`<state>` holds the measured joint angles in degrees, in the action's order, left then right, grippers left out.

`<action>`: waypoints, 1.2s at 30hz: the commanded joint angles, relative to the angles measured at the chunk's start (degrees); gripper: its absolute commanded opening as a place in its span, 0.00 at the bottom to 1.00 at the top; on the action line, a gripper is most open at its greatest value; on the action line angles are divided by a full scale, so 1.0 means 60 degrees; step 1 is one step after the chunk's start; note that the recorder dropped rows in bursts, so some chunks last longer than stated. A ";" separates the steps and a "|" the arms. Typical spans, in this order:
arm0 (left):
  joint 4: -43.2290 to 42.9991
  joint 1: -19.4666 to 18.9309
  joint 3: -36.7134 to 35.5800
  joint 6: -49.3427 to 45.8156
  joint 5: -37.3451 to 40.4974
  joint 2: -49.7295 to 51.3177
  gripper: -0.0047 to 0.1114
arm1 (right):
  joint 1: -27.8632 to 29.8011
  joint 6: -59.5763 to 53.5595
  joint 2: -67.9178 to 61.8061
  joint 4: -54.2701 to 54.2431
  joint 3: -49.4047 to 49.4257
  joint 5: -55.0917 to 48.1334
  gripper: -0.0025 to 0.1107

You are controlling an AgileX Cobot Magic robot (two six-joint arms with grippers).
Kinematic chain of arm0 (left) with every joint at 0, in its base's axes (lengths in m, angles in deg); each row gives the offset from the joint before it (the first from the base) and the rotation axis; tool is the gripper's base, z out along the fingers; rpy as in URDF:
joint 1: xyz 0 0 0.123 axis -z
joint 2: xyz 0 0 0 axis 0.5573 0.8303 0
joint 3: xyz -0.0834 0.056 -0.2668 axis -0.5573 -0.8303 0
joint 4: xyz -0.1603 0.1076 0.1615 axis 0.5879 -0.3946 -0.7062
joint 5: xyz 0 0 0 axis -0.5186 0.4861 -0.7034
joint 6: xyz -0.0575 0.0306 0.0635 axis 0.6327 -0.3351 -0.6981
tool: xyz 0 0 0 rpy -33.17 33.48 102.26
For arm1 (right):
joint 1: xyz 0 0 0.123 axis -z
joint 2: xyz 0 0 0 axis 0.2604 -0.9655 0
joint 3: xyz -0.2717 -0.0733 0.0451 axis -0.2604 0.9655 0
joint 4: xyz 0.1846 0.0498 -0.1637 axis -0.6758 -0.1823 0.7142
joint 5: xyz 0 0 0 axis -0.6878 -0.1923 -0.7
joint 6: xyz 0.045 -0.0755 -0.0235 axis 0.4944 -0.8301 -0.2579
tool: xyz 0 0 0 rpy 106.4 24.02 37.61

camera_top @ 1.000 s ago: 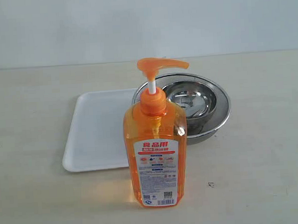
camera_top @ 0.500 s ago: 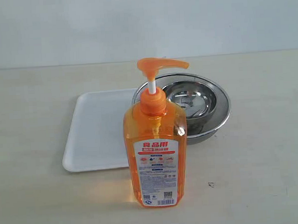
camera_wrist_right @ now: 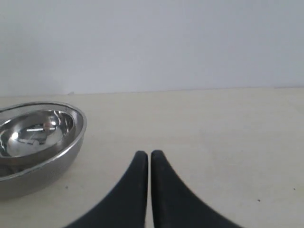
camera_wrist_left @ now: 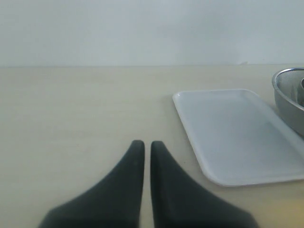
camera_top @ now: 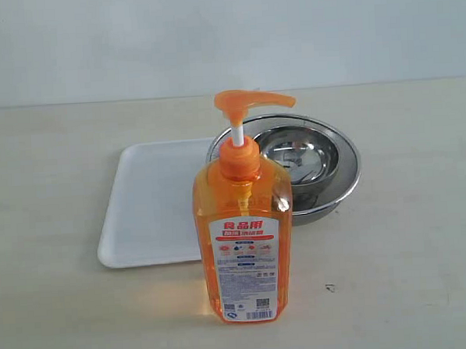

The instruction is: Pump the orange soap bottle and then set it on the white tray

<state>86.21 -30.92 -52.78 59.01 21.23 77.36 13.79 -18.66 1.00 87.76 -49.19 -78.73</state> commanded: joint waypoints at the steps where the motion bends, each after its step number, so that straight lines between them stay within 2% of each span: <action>1: 0.0106 -0.0005 -0.0023 -0.0038 0.0004 -0.0034 0.08 | 0.0023 -0.0073 0.0051 0.0021 -0.0012 0.1342 0.02; 6: 0.0106 -0.0005 -0.0023 -0.0038 0.0004 -0.0034 0.08 | 0.0023 -0.0073 0.0051 0.0021 -0.0012 0.2288 0.02; 13: 0.0106 -0.0005 -0.0023 -0.0038 0.0004 -0.0034 0.08 | 0.0023 -0.0093 0.0051 0.0021 -0.0012 0.2255 0.02; 20: 0.0106 -0.0005 -0.0023 -0.0038 0.0004 -0.0034 0.08 | 0.0023 0.0000 0.0051 -0.0143 -0.1000 0.1231 0.02; 27: 0.0106 -0.0005 -0.0023 -0.0038 0.0004 -0.0034 0.08 | 0.0023 0.0000 -0.0480 -0.0143 -0.2652 -0.1295 0.02; 36: 0.0106 -0.0005 -0.0023 -0.0038 0.0004 -0.0034 0.08 | 0.0023 0.0000 -0.1325 -0.0247 -0.3942 -0.3349 0.02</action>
<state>86.21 -30.92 -52.78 59.01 21.23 77.36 13.79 -18.66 -5.31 86.59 -70.59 -94.20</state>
